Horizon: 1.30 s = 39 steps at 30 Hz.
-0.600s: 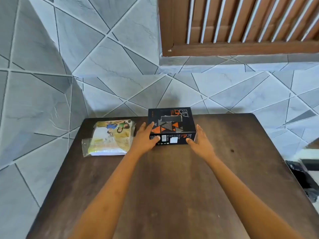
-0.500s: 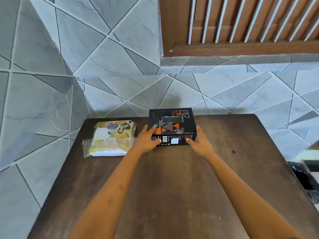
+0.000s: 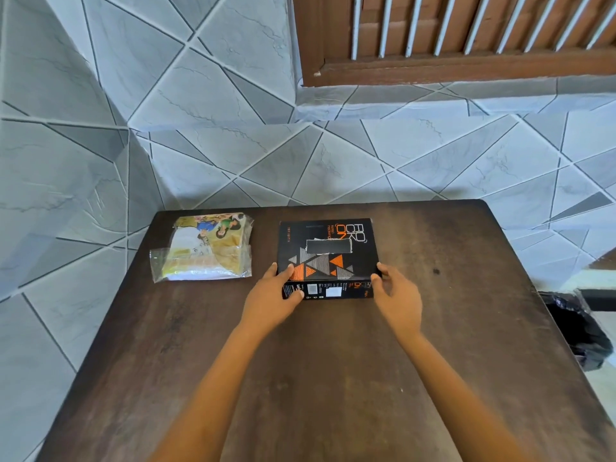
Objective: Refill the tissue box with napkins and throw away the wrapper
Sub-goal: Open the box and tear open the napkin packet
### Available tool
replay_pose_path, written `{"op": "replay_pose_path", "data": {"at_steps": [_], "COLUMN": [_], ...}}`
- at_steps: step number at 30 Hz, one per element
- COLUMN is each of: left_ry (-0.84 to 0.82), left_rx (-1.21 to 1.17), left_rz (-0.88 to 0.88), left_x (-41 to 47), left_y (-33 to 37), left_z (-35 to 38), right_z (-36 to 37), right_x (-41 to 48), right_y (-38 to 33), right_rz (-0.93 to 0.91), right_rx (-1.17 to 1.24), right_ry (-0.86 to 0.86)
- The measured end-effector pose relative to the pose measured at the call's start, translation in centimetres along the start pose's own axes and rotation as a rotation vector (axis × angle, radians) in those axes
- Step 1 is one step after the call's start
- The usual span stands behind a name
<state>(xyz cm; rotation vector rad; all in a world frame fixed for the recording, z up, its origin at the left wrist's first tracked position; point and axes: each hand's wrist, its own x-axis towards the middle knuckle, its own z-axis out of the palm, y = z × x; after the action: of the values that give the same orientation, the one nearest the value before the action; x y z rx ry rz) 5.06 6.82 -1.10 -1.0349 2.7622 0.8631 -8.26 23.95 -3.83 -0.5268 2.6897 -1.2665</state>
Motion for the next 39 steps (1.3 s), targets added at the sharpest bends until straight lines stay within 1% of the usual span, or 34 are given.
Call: {"op": "replay_pose_path", "data": {"at_steps": [3,5,7,9,10,12,14,16,19,28,30,35,39], "left_ry": [0.016,0.020,0.041,0.068,0.059,-0.030,-0.107,-0.093,-0.046,-0.014,-0.012,-0.007,-0.006], "left_rx": [0.053,0.076,0.096,0.181,0.193,0.136,0.132,0.171,0.167,0.100,0.094,0.091,0.097], "left_rz": [-0.005,-0.007,0.003,0.045,0.072,0.101,0.099,0.085,0.075,0.052,0.051,0.057,0.057], "left_x": [-2.9,-4.0,-4.6,-4.5,-4.3,-3.8,-3.5,-3.4,-3.5,-3.9,-4.0,-3.9,-4.0], "left_y": [0.0,0.0,0.3,0.8,1.0,1.5,1.6,1.2,0.9,0.8,0.8,0.5,0.4], "left_z": [0.6,0.6,0.5,0.3,0.4,0.7,1.5,2.2,2.6,3.0,3.1,3.3,3.4], "right_z": [-1.5,-2.3,-2.7,-3.0,-3.0,-3.2,-3.2,-3.2,-3.1,-3.5,-3.6,-3.7,-3.7], "right_x": [-2.1,-2.9,-3.0,-2.6,-2.4,-2.0,-2.0,-2.0,-1.6,-0.5,-0.1,0.8,0.9], "right_y": [1.1,2.2,3.1,3.4,3.3,3.2,3.2,3.6,4.0,3.9,3.4,2.8,2.7], "right_rz": [0.068,0.115,0.150,0.181,0.192,0.205,0.230,0.247,0.254,0.253,0.203,0.098,-0.003], "right_rx": [0.020,0.046,0.133,0.285,0.353,0.448,0.539,0.603,0.634,0.589,0.544,0.425,0.237], "right_ry": [0.086,0.085,0.029,-0.071,-0.132,-0.222,-0.280,-0.319,-0.350,-0.373,-0.369,-0.439,-0.449]}}
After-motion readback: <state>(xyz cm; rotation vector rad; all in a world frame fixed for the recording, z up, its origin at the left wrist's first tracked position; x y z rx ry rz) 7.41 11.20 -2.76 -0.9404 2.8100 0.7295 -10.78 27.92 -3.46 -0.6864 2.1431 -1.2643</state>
